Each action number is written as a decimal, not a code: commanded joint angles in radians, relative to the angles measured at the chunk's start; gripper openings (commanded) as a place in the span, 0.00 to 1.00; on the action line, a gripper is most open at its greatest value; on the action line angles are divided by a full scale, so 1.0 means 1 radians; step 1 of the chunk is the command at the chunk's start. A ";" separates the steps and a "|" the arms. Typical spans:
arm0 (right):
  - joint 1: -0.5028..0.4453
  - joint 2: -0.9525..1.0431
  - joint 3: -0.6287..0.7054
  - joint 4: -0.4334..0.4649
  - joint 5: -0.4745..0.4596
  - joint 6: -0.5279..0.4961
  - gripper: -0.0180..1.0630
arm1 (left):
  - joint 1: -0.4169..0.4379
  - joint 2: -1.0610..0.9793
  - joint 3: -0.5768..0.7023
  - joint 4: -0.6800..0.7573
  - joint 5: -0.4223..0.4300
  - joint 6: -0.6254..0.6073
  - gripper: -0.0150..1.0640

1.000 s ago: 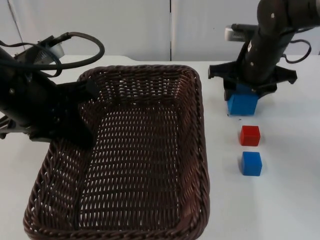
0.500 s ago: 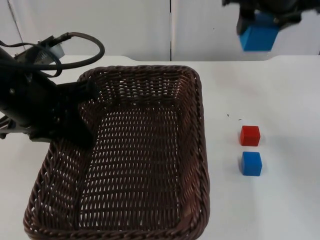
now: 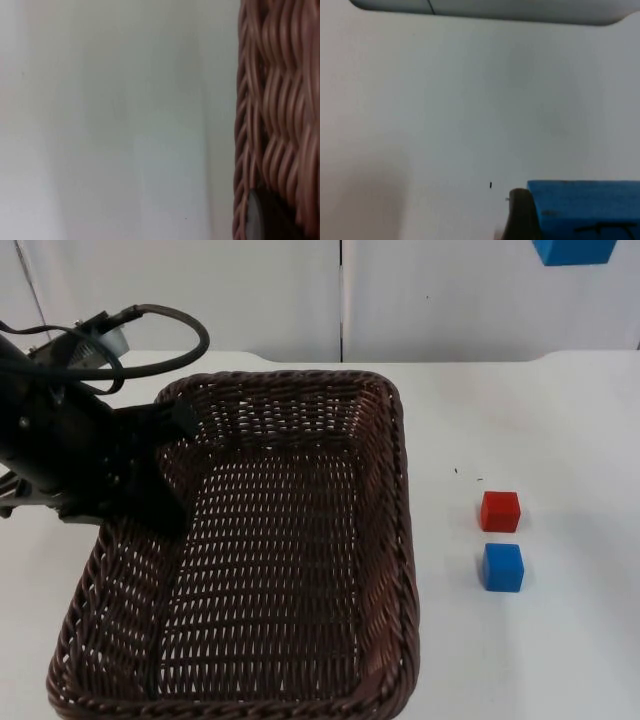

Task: Pick up the basket with the left hand and place the largest block into the basket with the right hand.

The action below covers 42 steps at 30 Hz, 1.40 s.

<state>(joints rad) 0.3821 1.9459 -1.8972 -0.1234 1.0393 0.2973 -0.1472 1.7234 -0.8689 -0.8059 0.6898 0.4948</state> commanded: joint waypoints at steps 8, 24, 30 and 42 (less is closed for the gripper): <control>0.025 -0.021 -0.006 0.094 0.073 -0.112 0.01 | -0.003 -0.017 -0.001 -0.013 0.011 -0.005 0.01; 0.257 -0.021 -0.006 0.092 0.091 -0.194 0.01 | -0.003 -0.017 -0.001 -0.013 0.011 -0.005 0.01; 0.345 -0.021 -0.006 0.092 0.092 -0.217 0.01 | -0.003 -0.017 -0.001 -0.013 0.011 -0.005 0.01; 0.467 -0.019 -0.006 0.102 0.091 -0.266 0.01 | -0.003 -0.017 -0.001 -0.013 0.011 -0.005 0.01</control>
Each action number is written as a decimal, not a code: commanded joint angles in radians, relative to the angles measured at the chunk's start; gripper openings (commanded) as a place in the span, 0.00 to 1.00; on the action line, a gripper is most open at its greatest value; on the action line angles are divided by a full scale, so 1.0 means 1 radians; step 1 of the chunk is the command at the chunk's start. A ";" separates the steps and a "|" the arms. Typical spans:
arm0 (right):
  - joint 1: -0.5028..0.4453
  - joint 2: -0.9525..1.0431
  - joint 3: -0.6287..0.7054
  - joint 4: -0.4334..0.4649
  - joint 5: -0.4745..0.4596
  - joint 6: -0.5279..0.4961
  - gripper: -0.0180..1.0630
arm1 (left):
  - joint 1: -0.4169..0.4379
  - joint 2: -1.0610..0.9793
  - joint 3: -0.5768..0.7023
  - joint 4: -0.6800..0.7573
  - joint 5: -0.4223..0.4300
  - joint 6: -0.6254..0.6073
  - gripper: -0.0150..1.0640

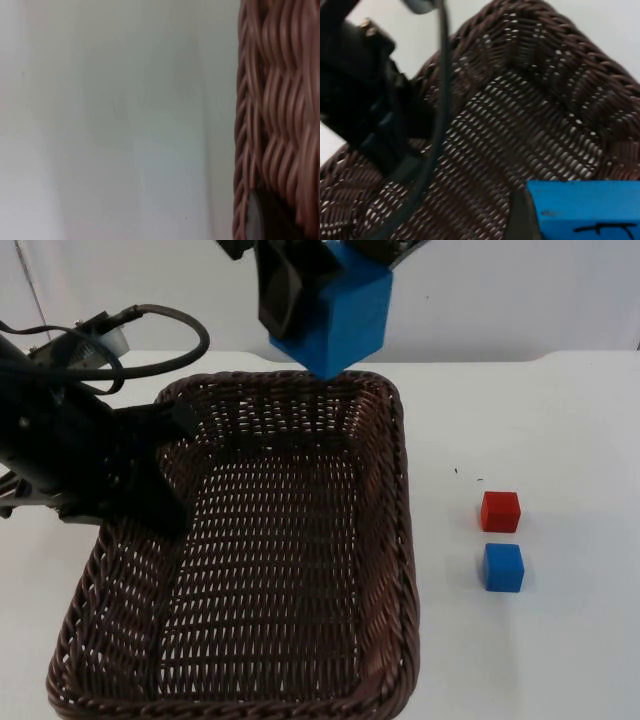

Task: Pick up the basket with the left hand and place the largest block into the basket with the right hand.

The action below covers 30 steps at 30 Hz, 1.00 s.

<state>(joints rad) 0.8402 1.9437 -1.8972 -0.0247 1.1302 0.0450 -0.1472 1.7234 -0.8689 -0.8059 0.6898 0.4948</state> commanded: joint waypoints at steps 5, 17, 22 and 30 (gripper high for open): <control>0.009 -0.013 -0.006 0.010 -0.004 -0.014 0.01 | -0.003 -0.017 -0.001 -0.013 0.011 -0.005 0.01; 0.009 -0.011 0.102 0.012 -0.130 -0.012 0.01 | -0.003 -0.017 -0.001 -0.015 0.012 -0.005 0.01; 0.009 -0.011 0.173 0.045 -0.225 -0.010 0.01 | -0.003 -0.017 -0.001 -0.015 0.012 -0.005 0.01; 0.009 -0.011 0.310 0.055 -0.409 -0.010 0.01 | -0.003 -0.017 -0.001 -0.015 0.012 -0.005 0.01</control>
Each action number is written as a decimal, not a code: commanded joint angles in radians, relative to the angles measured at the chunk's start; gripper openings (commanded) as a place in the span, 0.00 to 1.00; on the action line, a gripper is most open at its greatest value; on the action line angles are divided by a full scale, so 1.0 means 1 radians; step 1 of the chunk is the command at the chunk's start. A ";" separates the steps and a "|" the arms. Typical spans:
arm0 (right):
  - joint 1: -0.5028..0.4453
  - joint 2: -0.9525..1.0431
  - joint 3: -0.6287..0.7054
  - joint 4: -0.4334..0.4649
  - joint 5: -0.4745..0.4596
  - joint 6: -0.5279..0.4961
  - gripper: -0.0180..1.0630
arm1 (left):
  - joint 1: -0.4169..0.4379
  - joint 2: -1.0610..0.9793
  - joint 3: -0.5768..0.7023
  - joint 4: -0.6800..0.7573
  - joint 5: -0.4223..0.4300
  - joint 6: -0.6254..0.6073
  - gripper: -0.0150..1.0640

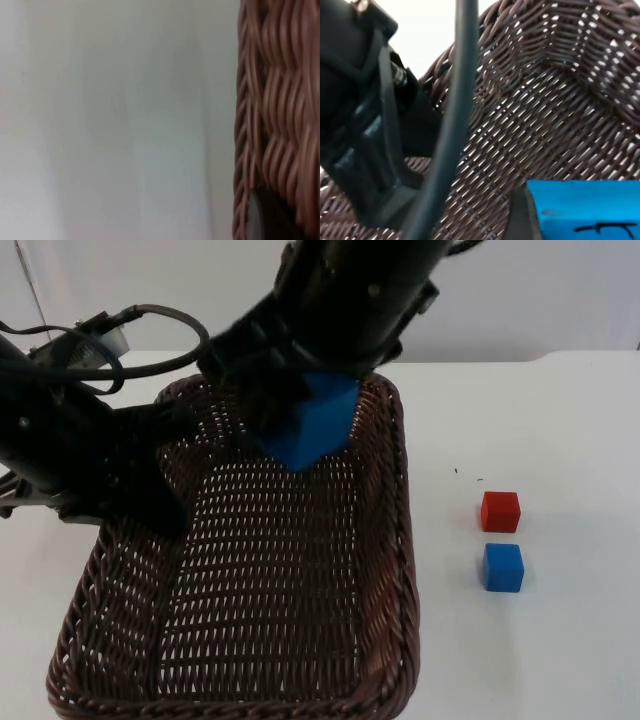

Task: Pick up the basket with the left hand and place the largest block into the basket with the right hand.

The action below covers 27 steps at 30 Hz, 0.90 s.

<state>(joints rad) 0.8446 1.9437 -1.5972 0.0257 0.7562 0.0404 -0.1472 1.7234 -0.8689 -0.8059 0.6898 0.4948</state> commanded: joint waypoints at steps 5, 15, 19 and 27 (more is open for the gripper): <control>0.005 -0.011 0.078 0.005 -0.116 -0.005 0.01 | -0.003 -0.017 -0.001 -0.015 0.012 -0.005 0.01; 0.005 0.025 0.117 0.006 -0.151 -0.004 0.01 | -0.003 -0.017 -0.001 -0.015 0.012 -0.005 0.01; 0.005 0.054 0.117 0.010 -0.151 -0.004 0.01 | -0.003 -0.017 -0.001 -0.015 0.012 -0.005 0.01; 0.005 0.080 0.117 0.010 -0.150 -0.004 0.02 | -0.003 -0.017 -0.001 -0.015 0.012 -0.005 0.01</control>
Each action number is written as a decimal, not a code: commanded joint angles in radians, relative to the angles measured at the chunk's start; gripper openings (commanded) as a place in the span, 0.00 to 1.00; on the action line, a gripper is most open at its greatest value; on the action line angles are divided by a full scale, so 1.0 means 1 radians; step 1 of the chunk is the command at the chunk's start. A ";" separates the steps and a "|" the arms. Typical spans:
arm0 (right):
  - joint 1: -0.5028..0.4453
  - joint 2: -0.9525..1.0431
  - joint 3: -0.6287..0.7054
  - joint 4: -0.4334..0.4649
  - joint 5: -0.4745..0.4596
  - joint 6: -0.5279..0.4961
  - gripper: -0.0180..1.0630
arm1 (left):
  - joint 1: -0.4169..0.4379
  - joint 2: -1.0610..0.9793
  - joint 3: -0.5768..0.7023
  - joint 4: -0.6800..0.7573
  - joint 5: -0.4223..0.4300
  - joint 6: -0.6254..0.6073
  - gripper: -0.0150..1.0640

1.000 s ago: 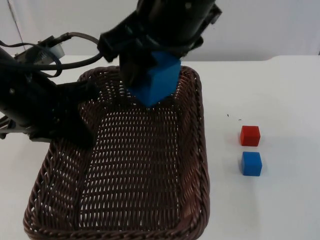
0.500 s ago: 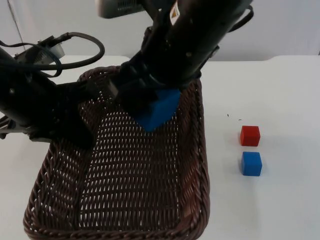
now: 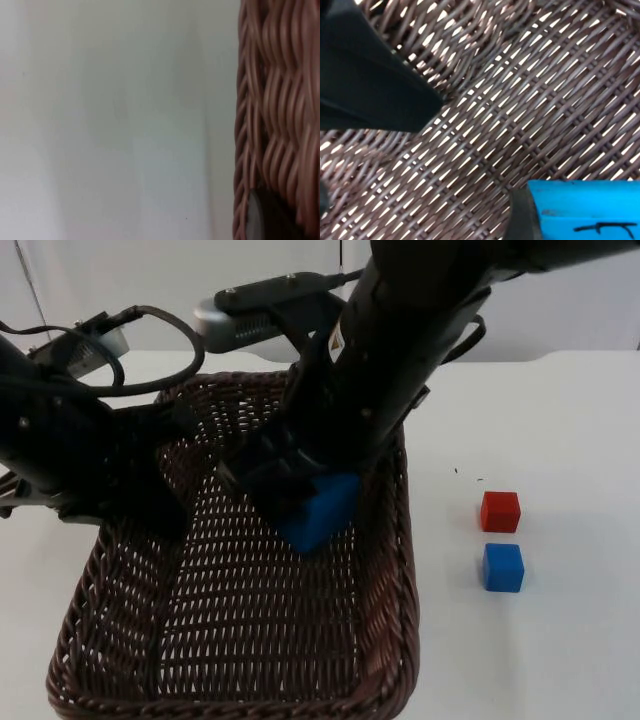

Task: Pick up the basket with the left hand and place the largest block into the basket with the right hand.

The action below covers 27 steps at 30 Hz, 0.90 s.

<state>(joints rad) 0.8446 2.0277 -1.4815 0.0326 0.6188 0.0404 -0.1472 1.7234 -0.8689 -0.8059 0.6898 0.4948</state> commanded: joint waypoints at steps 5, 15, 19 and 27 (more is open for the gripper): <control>0.005 -0.004 0.001 0.003 -0.012 -0.004 0.18 | -0.003 -0.017 -0.001 -0.015 0.012 -0.005 0.01; 0.005 -0.016 -0.001 0.000 -0.014 -0.004 0.72 | -0.003 -0.017 -0.001 -0.015 0.012 -0.005 0.01; 0.005 -0.060 -0.001 -0.004 -0.012 -0.006 0.74 | -0.003 -0.017 -0.001 -0.015 0.012 -0.005 0.01; 0.005 -0.203 -0.001 -0.033 0.052 -0.008 0.74 | -0.003 -0.017 -0.001 -0.015 0.012 -0.005 0.01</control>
<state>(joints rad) 0.8446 1.8458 -1.4815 0.0109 0.6579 0.0404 -0.1472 1.7234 -0.8689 -0.8033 0.6898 0.4948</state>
